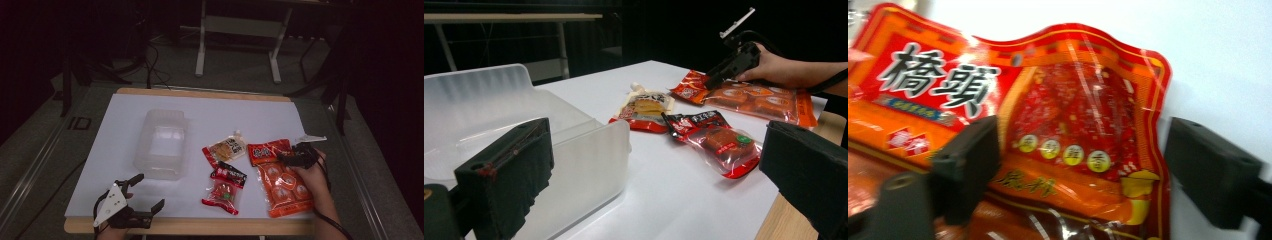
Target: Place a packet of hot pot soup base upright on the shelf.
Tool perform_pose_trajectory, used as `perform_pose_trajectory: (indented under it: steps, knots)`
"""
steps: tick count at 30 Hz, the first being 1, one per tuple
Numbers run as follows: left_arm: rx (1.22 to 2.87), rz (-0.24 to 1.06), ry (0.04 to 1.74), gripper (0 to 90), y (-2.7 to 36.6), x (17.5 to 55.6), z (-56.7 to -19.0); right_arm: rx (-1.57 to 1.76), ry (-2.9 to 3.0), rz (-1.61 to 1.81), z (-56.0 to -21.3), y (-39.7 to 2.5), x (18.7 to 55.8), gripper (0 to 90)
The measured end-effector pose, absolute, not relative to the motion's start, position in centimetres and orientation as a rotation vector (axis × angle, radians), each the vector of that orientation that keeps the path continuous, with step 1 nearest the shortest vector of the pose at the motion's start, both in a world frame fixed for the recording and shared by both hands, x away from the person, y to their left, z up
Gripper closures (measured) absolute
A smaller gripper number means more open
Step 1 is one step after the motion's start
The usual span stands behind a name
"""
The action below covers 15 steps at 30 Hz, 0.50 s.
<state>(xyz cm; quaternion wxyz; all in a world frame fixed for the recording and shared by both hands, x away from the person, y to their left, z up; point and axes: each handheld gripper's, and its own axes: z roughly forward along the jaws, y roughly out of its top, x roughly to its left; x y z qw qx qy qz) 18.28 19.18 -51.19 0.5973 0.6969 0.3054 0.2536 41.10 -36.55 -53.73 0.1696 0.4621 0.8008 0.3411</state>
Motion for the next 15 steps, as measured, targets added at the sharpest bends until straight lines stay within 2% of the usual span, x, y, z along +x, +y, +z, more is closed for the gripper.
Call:
perform_pose_trajectory:
  steps: [1,2,4,7,11,13,14,15]
  knots:
    - [1.617,0.589,0.709,1.5,19.2,18.3,-51.2,1.307,2.279,0.969,-53.7,-36.5,41.0,19.3]
    - [1.618,0.587,0.707,1.5,19.1,18.3,-51.2,1.294,2.287,0.973,-53.7,-36.5,40.9,25.8]
    - [1.622,0.588,0.704,1.5,19.1,18.3,-51.2,1.291,2.289,0.973,-53.6,-36.4,40.8,30.9]
    - [1.622,0.588,0.702,1.5,19.0,18.2,-51.2,1.238,2.317,0.980,-53.3,-35.8,40.4,56.0]
    - [1.624,0.586,0.702,1.5,19.0,18.3,-51.2,1.236,2.339,0.939,-53.0,-35.3,40.4,76.2]
    - [1.624,0.586,0.702,1.5,19.0,18.3,-51.2,1.252,2.348,0.946,-53.0,-35.4,40.5,76.2]
    - [1.620,0.587,0.701,1.5,19.1,18.2,-51.2,1.272,2.349,0.954,-52.9,-35.4,40.5,85.5]
    - [1.620,0.588,0.702,1.5,19.1,18.2,-51.2,1.298,2.346,0.964,-52.9,-35.4,40.5,86.2]
